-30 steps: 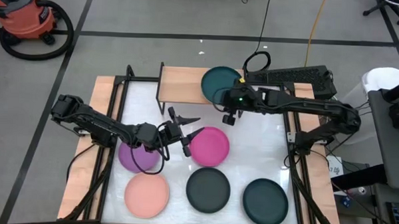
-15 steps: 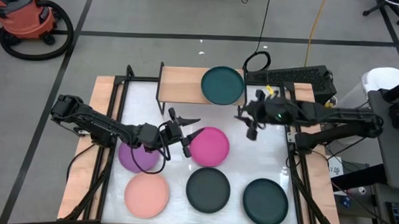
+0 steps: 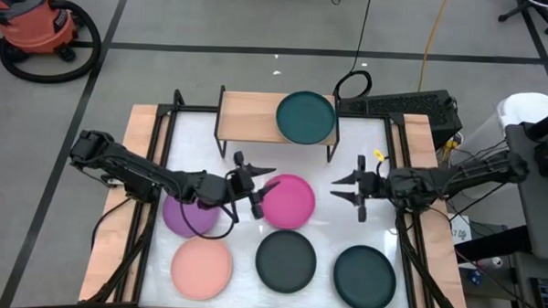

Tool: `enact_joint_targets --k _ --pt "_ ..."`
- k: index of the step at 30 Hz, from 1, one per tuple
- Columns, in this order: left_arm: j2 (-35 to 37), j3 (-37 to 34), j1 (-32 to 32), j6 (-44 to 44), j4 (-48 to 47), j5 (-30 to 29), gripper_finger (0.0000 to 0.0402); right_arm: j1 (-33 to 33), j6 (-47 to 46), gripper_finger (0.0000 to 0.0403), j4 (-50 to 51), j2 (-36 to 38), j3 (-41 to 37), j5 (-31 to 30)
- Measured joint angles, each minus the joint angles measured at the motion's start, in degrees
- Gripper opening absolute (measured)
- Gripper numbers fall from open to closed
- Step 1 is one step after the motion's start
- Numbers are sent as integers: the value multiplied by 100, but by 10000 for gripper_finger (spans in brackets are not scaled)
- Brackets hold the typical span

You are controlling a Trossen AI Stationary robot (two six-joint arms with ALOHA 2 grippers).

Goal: Place and stack plates onto a shelf
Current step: Stack the purple plate on top of the dark green plate on the shelf

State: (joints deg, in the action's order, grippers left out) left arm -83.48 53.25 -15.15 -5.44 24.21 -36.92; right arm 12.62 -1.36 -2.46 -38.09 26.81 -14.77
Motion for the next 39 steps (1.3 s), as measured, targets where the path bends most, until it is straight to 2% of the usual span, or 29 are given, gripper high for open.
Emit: enact_joint_targets --k 4,9,12,16,18,21,25,31,39 --pt "0 842 0 439 -2246 38 177 109 -98 114 -37 327 -309 -19" --pt "-57 1787 5 1417 -5179 708 177 175 -265 114 -54 576 -556 -26" --pt "-55 1975 -3 2287 -6422 1241 177 175 -373 114 -78 649 -599 -17" --pt "-57 1853 -178 3684 -7834 1711 177 175 -421 114 -76 665 -610 -15" --pt "-56 1643 -302 4420 -8165 1813 177 175 -420 114 -76 665 -610 -15" --pt "-66 1357 -521 5437 -8134 1869 177 175 -422 114 -76 665 -610 -15" --pt "-146 1146 -781 6314 -8099 1872 177 175 -422 114 -146 665 -610 -13" --pt "-634 963 -872 6872 -8114 2197 177 175 -615 114 -295 671 -610 -2" --pt "-1328 945 -791 7042 -8260 2379 177 288 -954 114 -292 669 -610 4"
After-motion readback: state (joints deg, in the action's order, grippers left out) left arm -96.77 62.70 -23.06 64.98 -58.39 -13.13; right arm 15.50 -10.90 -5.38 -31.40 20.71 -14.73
